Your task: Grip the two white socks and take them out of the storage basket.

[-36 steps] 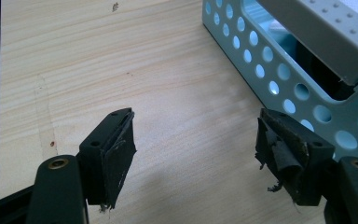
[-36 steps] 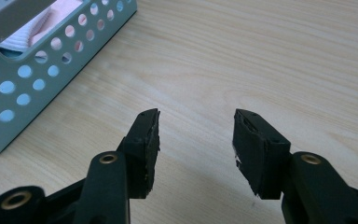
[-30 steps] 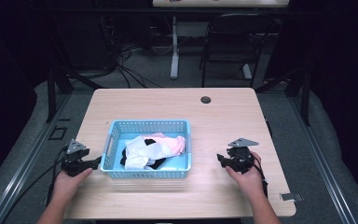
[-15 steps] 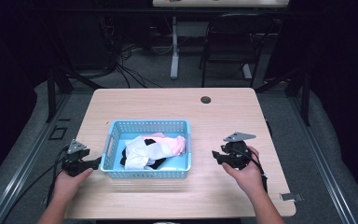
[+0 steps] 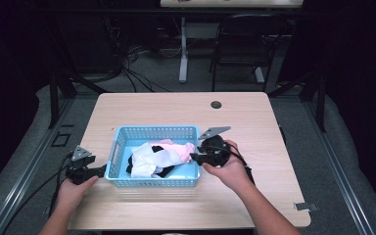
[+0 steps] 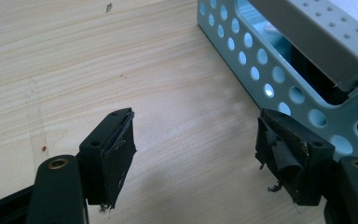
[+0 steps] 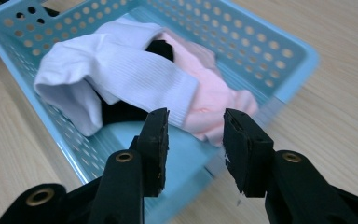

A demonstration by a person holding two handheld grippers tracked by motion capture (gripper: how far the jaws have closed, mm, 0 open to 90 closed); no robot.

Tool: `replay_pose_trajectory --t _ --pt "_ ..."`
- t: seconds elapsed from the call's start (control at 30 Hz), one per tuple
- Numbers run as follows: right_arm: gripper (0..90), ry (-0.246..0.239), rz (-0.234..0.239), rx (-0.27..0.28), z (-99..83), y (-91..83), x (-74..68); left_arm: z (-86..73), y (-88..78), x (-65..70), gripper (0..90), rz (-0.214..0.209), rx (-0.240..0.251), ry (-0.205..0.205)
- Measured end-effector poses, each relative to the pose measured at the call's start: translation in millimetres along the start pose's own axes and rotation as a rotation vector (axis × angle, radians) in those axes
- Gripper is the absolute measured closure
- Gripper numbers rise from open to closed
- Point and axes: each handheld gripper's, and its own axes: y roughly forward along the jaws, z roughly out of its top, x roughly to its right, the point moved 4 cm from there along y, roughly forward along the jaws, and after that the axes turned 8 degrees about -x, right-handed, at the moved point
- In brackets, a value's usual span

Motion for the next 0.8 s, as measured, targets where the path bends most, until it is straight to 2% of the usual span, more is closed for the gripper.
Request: replay_pose_trajectory --t 0.03,0.07,0.13,0.2,0.3,0.33,0.37,0.5,0.6,0.8 --pt "60.6 0.000 0.000 0.000 0.0 0.0 0.0 0.0 0.0 0.0 28.0 0.000 0.000 0.000" --pt "60.7 -0.019 0.023 -0.004 7.7 8.8 -8.6 0.3 0.0 0.0 28.0 0.000 0.001 -0.001" --pt "60.8 -0.029 0.035 -0.007 11.5 12.6 -12.5 0.2 0.0 -0.1 28.0 0.000 0.001 0.000" --pt "61.4 -0.042 0.076 -0.011 21.1 24.6 -23.4 0.3 -0.3 -0.1 28.0 -0.001 0.003 0.000" --pt "61.7 -0.044 0.099 -0.017 26.4 31.8 -29.7 0.4 -0.6 0.0 28.0 -0.003 0.005 0.000" --pt "62.2 -0.038 0.133 -0.015 30.9 38.6 -35.9 0.4 -0.9 0.0 28.0 -0.004 0.006 0.002" --pt "62.5 -0.032 0.146 -0.018 32.7 41.7 -38.9 0.4 -0.9 0.1 28.0 -0.005 0.005 0.002" --pt "64.2 -0.037 0.162 -0.035 36.3 51.1 -45.8 0.5 -0.7 0.0 28.0 -0.006 0.005 0.003" --pt "68.2 -0.036 0.197 -0.069 38.7 61.2 -53.1 0.9 -0.6 0.1 28.0 -0.006 0.005 0.004" --pt "69.5 -0.044 0.213 -0.074 43.3 70.2 -61.3 1.2 -0.4 0.0 28.0 -0.007 0.005 0.010"
